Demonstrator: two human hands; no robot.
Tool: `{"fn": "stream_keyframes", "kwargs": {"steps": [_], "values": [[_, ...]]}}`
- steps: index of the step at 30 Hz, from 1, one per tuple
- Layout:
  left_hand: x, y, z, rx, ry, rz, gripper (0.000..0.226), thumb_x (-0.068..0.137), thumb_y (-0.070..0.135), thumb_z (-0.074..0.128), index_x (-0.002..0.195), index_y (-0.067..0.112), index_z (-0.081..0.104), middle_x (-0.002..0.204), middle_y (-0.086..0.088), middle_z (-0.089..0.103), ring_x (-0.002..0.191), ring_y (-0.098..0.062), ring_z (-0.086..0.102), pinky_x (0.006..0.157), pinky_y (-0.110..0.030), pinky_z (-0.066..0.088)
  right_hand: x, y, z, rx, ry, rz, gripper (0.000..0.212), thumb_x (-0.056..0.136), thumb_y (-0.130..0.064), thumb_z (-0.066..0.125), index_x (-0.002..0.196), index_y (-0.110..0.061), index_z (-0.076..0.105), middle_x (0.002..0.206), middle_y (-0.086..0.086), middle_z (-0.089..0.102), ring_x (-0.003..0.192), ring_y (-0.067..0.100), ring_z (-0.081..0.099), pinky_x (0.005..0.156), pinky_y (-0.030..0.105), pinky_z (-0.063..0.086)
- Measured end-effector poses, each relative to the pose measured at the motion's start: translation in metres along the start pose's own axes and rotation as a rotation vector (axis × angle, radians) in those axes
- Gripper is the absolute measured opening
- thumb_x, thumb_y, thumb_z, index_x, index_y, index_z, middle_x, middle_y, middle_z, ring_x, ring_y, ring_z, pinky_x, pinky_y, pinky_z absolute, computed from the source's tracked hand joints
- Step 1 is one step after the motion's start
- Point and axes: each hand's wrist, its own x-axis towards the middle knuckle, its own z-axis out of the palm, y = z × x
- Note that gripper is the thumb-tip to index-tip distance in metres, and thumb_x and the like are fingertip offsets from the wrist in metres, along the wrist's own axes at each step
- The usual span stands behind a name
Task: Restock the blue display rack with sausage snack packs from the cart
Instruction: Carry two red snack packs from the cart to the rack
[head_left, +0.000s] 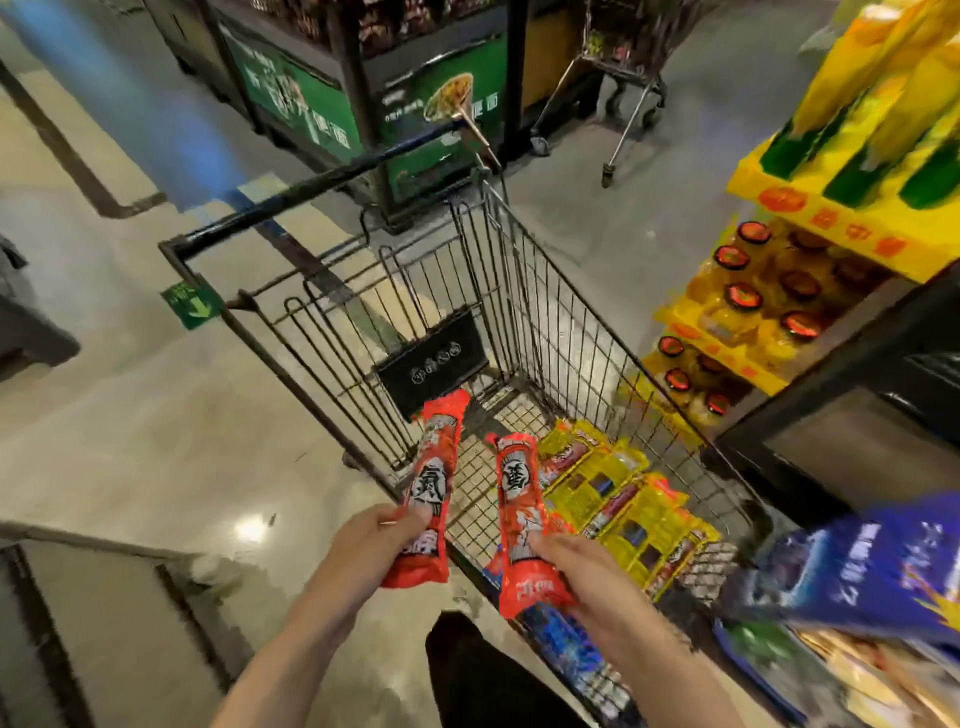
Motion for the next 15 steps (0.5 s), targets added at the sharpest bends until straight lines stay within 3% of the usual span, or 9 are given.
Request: {"fn": "stream_keyframes", "kwargs": {"steps": [1,4,7,9,12,14,15], "values": [[0.015,0.008,-0.002,0.01,-0.007,-0.015,0.024,0.086,0.034,0.064,0.096,0.012,0.064,0.07,-0.001,0.074,0.059,-0.01,0.069,0.053,-0.018,0.049,0.014,-0.006,0.004,-0.003,0.013,0.0,0.021,0.089,-0.019,0.064,0.098,0.0,0.068,0.092,0.019,0.072,0.086,0.035,0.069,0.08,0.041,0.056],[0.062,0.029,-0.004,0.022,-0.049,-0.066,0.017,0.089,0.022,0.062,0.09,0.006,0.067,0.064,-0.001,0.071,0.049,-0.006,0.065,0.045,-0.013,0.046,0.053,-0.025,0.017,-0.065,0.068,0.031,0.012,0.087,-0.015,0.066,0.085,-0.004,0.07,0.074,0.012,0.072,0.062,0.022,0.066,0.069,0.032,0.055],[0.106,0.04,0.007,-0.019,-0.077,-0.117,0.013,0.088,0.011,0.061,0.079,0.005,0.067,0.058,0.0,0.068,0.045,-0.004,0.061,0.044,-0.013,0.045,0.092,-0.041,0.026,-0.166,0.12,0.069,0.024,0.087,-0.019,0.066,0.098,0.002,0.068,0.082,0.015,0.07,0.061,0.018,0.063,0.062,0.025,0.052],[0.132,0.033,0.018,-0.046,-0.079,-0.18,0.017,0.086,0.005,0.061,0.07,0.01,0.064,0.067,-0.009,0.068,0.047,-0.008,0.061,0.048,-0.018,0.048,0.113,-0.051,0.03,-0.233,0.15,0.1,0.03,0.089,-0.018,0.064,0.109,0.006,0.063,0.084,0.015,0.069,0.063,0.02,0.06,0.051,0.017,0.048],[0.172,0.006,0.037,-0.165,-0.034,-0.347,0.004,0.078,0.006,0.068,0.075,0.008,0.066,0.07,-0.011,0.067,0.056,-0.019,0.063,0.056,-0.027,0.054,0.145,-0.062,0.034,-0.417,0.168,0.12,0.032,0.093,-0.009,0.057,0.114,0.016,0.056,0.094,0.022,0.066,0.073,0.027,0.057,0.04,0.014,0.039],[0.201,-0.016,0.049,-0.259,-0.004,-0.467,0.04,0.059,0.02,0.082,0.091,0.001,0.068,0.077,-0.013,0.07,0.068,-0.025,0.068,0.063,-0.041,0.059,0.174,-0.067,0.038,-0.526,0.148,0.116,0.028,0.092,-0.006,0.059,0.113,0.013,0.059,0.092,0.017,0.063,0.073,0.017,0.063,0.048,0.016,0.043],[0.213,-0.027,0.056,-0.311,0.014,-0.512,0.043,0.058,0.019,0.083,0.092,0.0,0.065,0.08,-0.015,0.069,0.072,-0.028,0.067,0.062,-0.041,0.059,0.192,-0.066,0.038,-0.585,0.129,0.098,0.026,0.09,-0.006,0.061,0.11,0.01,0.062,0.084,0.012,0.062,0.064,0.007,0.063,0.056,0.02,0.049]]}}
